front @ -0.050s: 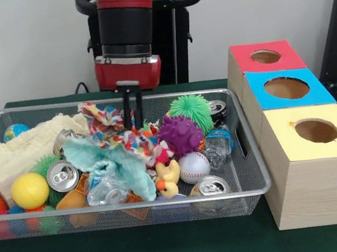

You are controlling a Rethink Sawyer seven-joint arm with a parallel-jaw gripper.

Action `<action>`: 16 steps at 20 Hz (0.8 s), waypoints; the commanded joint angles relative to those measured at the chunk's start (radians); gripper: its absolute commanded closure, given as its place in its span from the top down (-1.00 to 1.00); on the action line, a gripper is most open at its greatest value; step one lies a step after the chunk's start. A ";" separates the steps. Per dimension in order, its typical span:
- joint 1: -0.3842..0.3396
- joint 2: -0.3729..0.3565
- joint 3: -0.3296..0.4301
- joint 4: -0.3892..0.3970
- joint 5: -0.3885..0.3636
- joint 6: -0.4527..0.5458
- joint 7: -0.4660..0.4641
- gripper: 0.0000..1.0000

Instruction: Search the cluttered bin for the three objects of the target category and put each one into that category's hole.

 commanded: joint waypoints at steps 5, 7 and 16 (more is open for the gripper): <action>0.113 -0.098 -0.095 0.095 0.198 0.124 0.229 -1.00; 0.113 -0.119 -0.088 0.119 0.226 0.132 0.219 -1.00; 0.234 -0.163 -0.178 0.155 0.358 0.169 0.262 -1.00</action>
